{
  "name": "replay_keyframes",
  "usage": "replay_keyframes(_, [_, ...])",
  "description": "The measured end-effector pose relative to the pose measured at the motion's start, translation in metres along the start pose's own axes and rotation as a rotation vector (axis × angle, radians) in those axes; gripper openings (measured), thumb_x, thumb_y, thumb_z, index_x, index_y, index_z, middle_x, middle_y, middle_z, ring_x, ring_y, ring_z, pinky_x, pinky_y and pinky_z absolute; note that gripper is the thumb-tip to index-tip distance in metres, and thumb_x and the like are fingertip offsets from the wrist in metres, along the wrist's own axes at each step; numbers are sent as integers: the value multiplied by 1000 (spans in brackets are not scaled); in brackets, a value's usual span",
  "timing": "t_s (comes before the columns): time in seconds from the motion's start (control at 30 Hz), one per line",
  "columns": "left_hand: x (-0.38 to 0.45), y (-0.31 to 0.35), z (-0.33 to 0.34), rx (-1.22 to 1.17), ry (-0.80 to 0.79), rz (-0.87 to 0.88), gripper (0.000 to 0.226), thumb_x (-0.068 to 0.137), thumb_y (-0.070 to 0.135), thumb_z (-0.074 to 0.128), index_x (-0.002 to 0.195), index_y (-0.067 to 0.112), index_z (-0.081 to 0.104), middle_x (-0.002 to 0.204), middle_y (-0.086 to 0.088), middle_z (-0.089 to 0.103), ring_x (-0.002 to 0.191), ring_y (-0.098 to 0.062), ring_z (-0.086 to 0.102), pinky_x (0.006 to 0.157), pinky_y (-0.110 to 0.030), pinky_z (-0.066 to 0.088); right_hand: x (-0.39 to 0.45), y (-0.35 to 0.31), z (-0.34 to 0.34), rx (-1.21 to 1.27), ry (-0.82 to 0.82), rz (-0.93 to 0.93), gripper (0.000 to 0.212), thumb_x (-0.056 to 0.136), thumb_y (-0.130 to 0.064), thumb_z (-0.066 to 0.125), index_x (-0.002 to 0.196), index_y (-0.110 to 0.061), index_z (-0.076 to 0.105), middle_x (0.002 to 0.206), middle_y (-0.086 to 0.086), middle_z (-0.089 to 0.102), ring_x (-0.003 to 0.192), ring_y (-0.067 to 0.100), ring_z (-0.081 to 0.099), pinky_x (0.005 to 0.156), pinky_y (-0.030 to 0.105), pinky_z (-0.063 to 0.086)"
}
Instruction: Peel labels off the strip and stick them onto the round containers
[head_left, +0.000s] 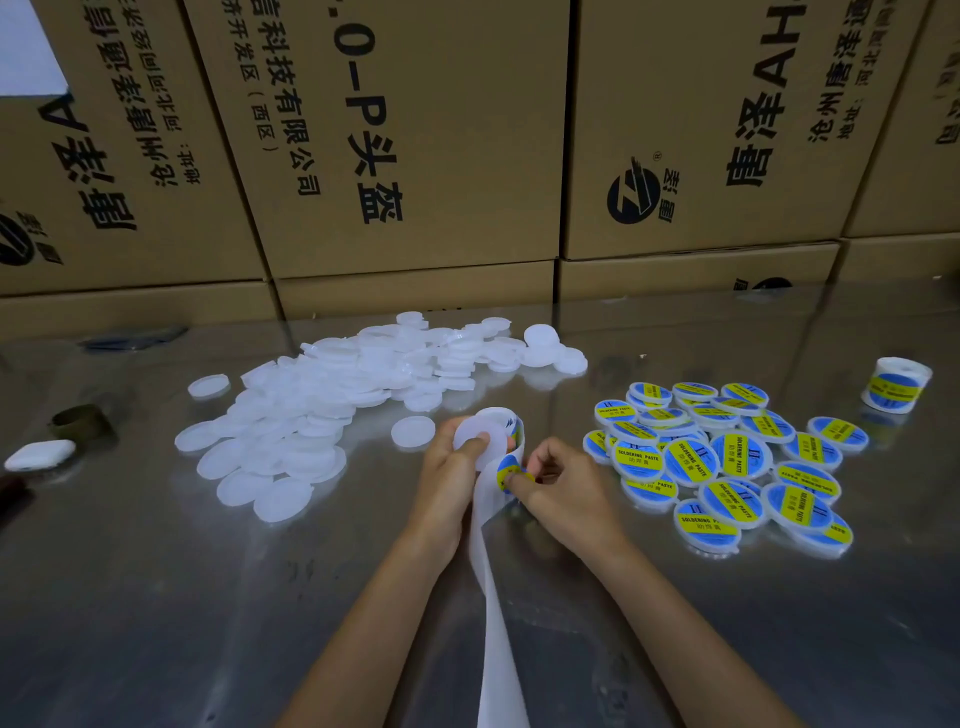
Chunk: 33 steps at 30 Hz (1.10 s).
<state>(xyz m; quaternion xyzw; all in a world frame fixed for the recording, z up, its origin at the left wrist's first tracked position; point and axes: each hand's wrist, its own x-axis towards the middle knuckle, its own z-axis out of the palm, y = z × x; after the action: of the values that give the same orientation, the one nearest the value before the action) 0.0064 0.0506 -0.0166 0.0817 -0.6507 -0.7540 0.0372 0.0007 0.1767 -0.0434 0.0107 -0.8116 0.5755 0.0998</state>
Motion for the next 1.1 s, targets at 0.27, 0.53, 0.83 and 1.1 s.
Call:
replay_keyframes(0.27, [-1,3,-6,-39,-8,16,21,99,8,49,113,13,63,109,-17,71,88,-26,71,68,-31,59,-10,-21,-21,-62,-336,-54,39,77,-9,77,56,-14,44,87,9,63,68,7,54,66,22,42])
replay_keyframes(0.53, [0,14,-15,-153,-13,105,35,96,-4,57,123,16,66,114,-16,68,92,-35,74,71,-31,62,-2,-35,-47,384,-167,95,20,86,-2,65,80,-13,49,71,6,57,68,20,57,60,21,46])
replay_keyframes(0.83, [-12,27,-2,-325,-247,17,30,103,20,47,124,13,67,123,-20,68,110,-35,68,85,-40,61,-6,-41,-27,492,-85,3,26,83,-7,74,78,-15,50,66,1,67,58,17,58,58,22,49])
replay_keyframes(1.1, [-16,29,5,-311,-300,16,33,101,23,46,124,14,68,124,-21,67,107,-29,69,80,-33,60,-5,-40,-24,492,-42,2,28,81,-9,79,76,-17,52,64,-2,68,59,14,61,59,25,50])
